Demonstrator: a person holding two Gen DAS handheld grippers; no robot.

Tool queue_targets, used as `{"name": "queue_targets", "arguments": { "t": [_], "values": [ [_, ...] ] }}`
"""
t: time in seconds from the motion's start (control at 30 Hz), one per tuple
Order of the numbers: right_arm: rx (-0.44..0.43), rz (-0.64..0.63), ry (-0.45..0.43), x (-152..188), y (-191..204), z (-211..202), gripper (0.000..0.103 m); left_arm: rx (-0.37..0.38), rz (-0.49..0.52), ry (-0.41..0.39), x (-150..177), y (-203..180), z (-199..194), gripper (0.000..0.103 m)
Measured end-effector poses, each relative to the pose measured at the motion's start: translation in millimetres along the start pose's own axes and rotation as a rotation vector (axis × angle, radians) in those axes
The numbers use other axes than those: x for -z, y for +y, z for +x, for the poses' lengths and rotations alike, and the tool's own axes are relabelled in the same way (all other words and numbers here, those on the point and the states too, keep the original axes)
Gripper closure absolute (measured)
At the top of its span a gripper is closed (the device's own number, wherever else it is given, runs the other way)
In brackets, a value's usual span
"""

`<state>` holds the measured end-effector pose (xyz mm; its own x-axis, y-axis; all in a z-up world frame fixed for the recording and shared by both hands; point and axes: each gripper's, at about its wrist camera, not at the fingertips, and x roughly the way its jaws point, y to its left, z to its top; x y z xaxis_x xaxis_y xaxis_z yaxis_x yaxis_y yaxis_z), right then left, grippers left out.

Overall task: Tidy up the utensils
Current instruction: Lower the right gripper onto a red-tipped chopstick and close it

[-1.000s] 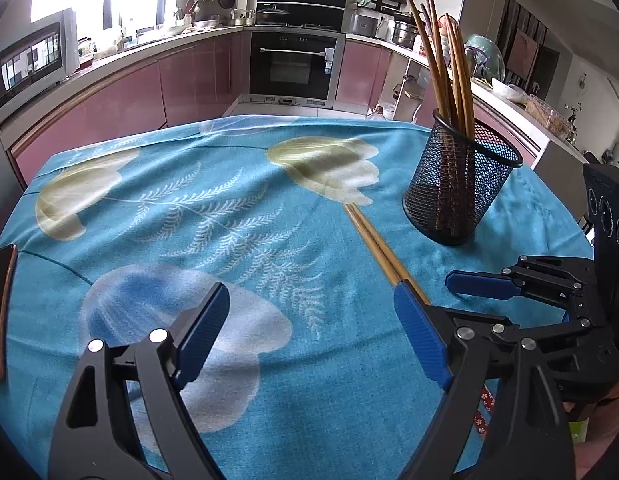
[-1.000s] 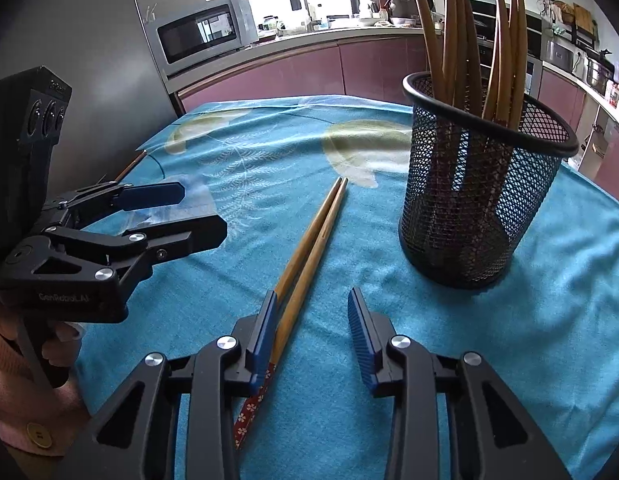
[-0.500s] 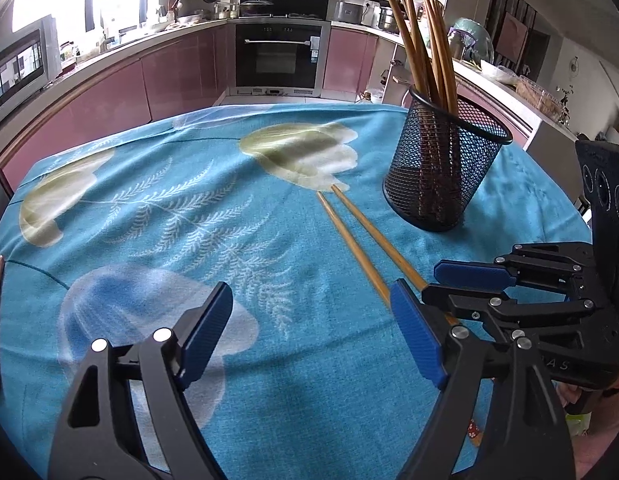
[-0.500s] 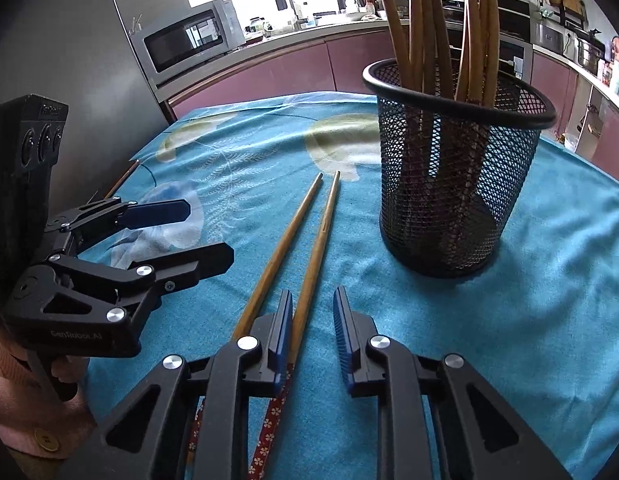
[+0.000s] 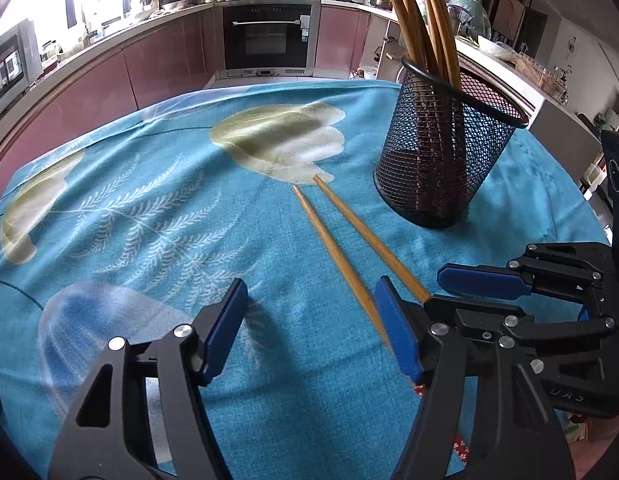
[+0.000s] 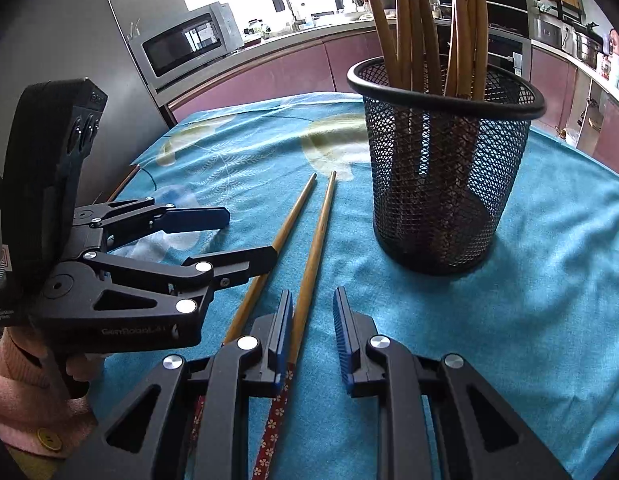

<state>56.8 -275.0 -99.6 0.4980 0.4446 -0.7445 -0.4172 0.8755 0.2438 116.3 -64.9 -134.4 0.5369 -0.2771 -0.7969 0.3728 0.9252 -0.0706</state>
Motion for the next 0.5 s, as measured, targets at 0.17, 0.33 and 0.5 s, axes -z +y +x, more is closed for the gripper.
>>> {"name": "queue_targets", "arguments": {
  "t": [0.17, 0.33, 0.5],
  "values": [
    [-0.001, 0.0, 0.0, 0.3, -0.3, -0.6, 0.084, 0.005, 0.012, 0.005, -4.2, -2.9, 3.5, 0.05],
    [0.0, -0.001, 0.001, -0.3, -0.3, -0.5, 0.084, 0.02, 0.006, 0.007, -4.1, -0.6, 3.6, 0.059],
    [0.009, -0.009, 0.004, -2.3, 1.6, 1.8, 0.084, 0.042, -0.006, 0.01, -2.4, 3.3, 2.2, 0.066]
  ]
}}
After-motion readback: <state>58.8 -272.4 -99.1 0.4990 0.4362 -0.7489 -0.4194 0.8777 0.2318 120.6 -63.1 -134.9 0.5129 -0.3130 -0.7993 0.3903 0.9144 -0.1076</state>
